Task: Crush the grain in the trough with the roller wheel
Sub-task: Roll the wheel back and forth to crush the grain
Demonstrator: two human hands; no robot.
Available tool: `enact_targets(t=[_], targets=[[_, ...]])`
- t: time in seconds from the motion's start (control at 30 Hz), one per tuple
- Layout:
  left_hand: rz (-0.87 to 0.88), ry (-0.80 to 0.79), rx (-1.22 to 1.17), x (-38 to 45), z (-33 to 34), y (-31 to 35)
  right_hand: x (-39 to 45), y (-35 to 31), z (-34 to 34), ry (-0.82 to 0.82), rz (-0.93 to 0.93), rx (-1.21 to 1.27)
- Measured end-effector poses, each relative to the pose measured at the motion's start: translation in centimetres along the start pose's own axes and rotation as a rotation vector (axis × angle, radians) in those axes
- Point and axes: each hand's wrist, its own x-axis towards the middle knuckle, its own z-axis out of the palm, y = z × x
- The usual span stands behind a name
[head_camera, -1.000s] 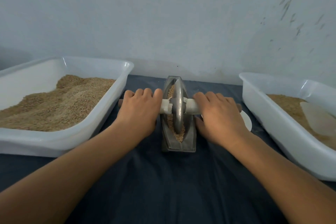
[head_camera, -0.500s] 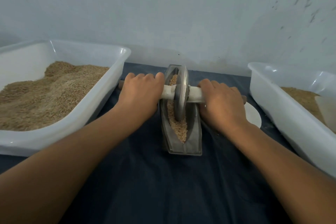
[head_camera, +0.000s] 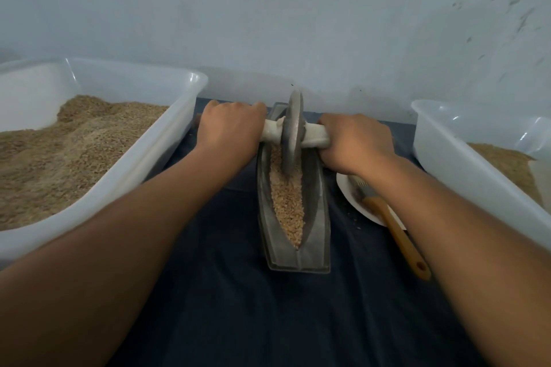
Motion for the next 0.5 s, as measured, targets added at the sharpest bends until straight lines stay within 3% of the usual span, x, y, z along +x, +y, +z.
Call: enact_targets(t=[0.5], targets=[[0.018, 0.075, 0.02, -5.3, -1.9, 0.7, -6.0, -1.0, 0.3, 0.232, -0.092, -0.014]])
